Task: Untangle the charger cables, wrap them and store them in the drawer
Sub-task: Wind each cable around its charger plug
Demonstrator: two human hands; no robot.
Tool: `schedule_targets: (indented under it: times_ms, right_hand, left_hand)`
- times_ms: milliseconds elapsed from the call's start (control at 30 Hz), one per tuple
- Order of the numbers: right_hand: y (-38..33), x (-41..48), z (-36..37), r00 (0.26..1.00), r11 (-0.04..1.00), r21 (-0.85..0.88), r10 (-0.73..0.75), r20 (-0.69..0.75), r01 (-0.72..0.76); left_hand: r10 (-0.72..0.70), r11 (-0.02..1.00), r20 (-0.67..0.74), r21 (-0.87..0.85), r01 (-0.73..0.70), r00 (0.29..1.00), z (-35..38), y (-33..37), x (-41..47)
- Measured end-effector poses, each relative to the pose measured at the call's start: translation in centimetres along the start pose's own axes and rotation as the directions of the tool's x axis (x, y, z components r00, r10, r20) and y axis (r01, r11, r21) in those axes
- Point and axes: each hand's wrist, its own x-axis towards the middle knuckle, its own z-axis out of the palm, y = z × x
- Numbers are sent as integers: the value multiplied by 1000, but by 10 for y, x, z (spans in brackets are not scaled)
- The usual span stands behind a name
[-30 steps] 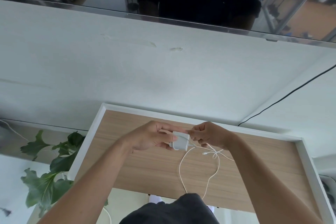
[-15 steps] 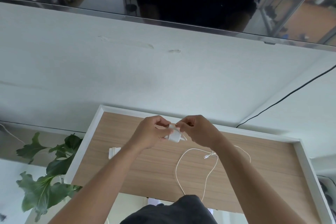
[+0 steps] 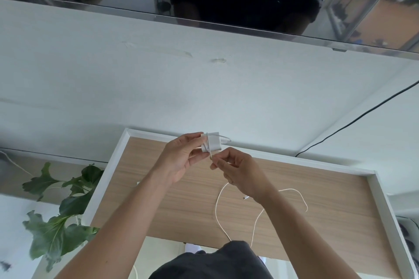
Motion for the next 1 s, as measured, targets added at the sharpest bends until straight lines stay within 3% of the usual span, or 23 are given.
schedule_targets:
  times_ms: [167,300,400,533,600,700,1000]
  right_hand:
    - [5,-1,-14,994,994,4,111,19,-111]
    - [7,-2,-36,990,976,-192,121,76,-104]
    - [3,-2,-52,966,957,-268,165,198,-108]
    - [3,3,-63,950,818,-574,204,237,-33]
    - [1,3,-64,949,773,-634,222,225,-31]
    - [-5,1,-62,963,780,-625,188,191,-29]
    - [-6,-7,-26,1000,851,-525,23,9,-15]
  left_hand:
    - [-79,996,178,43,72,981,4,10,-14]
    - [-176,957,231,267,112,957,4,10,-23]
    - [-271,898,274,417,140,923,2,5,-28]
    - [-356,814,310,566,130,881,0,-4,-32]
    - [-370,768,307,632,103,877,1,-8,-34]
    - [-335,716,247,694,75,909,1,-18,-32]
    - [-60,828,65,560,14,996,-2,-38,-26]
